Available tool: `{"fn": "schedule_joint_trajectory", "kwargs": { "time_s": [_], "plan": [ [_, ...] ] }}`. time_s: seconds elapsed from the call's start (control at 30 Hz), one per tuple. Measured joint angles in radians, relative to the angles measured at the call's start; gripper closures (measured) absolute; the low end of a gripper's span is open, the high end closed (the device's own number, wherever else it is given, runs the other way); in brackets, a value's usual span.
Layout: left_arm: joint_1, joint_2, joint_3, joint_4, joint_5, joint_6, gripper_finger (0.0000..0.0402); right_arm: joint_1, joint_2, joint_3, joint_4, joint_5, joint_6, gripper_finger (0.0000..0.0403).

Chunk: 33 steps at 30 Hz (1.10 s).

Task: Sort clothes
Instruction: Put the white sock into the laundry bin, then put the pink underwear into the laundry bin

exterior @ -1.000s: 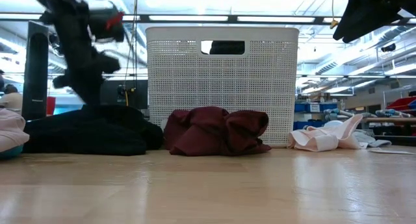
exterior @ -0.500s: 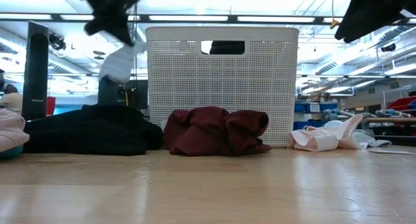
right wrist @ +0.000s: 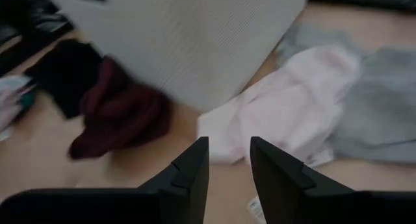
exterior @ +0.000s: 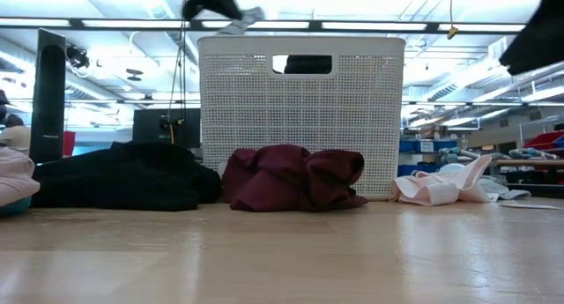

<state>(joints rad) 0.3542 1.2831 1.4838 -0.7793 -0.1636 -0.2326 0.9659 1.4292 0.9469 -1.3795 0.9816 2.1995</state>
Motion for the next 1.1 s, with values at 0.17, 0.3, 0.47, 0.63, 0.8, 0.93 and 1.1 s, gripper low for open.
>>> {"fn": "schedule_joint_trajectory", "kwargs": {
  "time_s": [0.17, 0.3, 0.47, 0.63, 0.8, 0.93, 1.1],
  "plan": [
    [-0.004, 0.158, 0.121, -0.030, 0.092, 0.047, 0.0401, 0.027, 0.013, -0.073, 0.267, 0.014, -0.137, 0.0289],
    [-0.003, 0.234, 0.135, -0.051, 0.151, 0.055, 0.0401, 0.027, 0.028, -0.122, 0.382, 0.007, -0.227, 0.0289],
    [-0.006, 0.292, 0.134, -0.088, 0.187, 0.114, 0.0394, 0.027, 0.027, -0.135, 0.400, -0.043, -0.187, 0.0289],
    [-0.010, 0.326, 0.133, -0.080, 0.188, 0.151, 0.0380, 0.027, 0.027, -0.135, 0.420, -0.037, -0.187, 0.0290],
    [-0.009, 0.328, 0.133, -0.033, 0.156, 0.137, 0.0355, 0.027, 0.027, -0.135, 0.437, -0.033, -0.187, 0.0290],
    [-0.008, 0.328, 0.133, -0.026, 0.131, 0.138, 0.0327, 0.018, 0.027, -0.135, 0.405, 0.023, -0.203, 0.0290],
    [-0.006, 0.326, 0.133, -0.045, 0.129, 0.150, 0.0307, 0.001, 0.027, -0.135, 0.394, 0.062, -0.215, 0.0290]
  ]
}}
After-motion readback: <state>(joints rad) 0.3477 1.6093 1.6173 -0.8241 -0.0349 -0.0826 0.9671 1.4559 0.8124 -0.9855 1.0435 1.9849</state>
